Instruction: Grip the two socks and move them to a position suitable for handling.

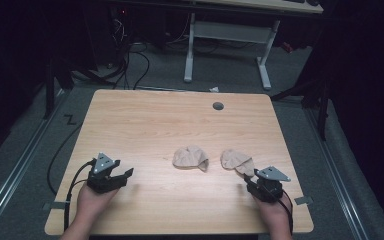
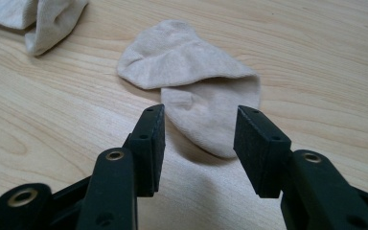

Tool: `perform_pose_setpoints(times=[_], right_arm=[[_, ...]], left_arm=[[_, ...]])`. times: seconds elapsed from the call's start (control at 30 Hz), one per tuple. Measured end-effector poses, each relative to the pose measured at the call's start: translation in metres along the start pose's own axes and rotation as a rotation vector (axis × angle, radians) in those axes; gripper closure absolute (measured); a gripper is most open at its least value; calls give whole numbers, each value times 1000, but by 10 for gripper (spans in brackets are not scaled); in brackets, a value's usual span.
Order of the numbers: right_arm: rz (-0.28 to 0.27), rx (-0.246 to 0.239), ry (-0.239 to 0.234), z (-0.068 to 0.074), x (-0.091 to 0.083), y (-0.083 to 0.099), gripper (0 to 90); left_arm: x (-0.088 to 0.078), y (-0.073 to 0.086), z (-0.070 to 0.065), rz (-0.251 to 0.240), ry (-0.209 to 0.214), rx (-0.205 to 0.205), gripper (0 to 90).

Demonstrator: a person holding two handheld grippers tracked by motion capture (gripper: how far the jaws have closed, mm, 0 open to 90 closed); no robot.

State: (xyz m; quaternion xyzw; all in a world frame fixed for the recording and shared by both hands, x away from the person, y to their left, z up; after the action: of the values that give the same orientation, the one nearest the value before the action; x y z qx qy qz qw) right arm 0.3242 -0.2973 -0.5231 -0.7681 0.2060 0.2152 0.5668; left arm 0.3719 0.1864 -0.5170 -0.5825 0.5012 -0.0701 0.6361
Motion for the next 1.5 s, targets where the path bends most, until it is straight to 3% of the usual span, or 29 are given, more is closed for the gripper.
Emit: perform_pose_setpoints(times=[0.53,0.73,1.07,1.27,1.5], right_arm=[[15,21,-6,-2,1,5,539],[8,-5,-22,2,6,2,535],[-9,-1,-35,7,5,-3,535],[-20,-29,-54,16,6,-6,529],[-114,35,-176,20,-12,-14,515]], left_arm=[[5,0,-2,11,7,9,389],[3,-1,0,-4,1,-5,389],[3,3,-7,15,12,23,386],[-1,2,-6,-1,6,16,384],[3,-1,-8,-6,18,19,385]])
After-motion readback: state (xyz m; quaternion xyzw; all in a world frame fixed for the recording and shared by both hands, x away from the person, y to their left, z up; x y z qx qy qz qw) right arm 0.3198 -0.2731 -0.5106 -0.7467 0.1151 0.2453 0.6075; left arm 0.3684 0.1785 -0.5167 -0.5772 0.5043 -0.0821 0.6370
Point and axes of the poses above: each handheld gripper's, and its own axes: x roughly forward along the jaws, y roughly out of its underside, z roughly to its left, the point moved 2 cm from there along x, roughly forward along the jaws, and after that the axes turned 15 degrees about y, right-handed, at the moved point
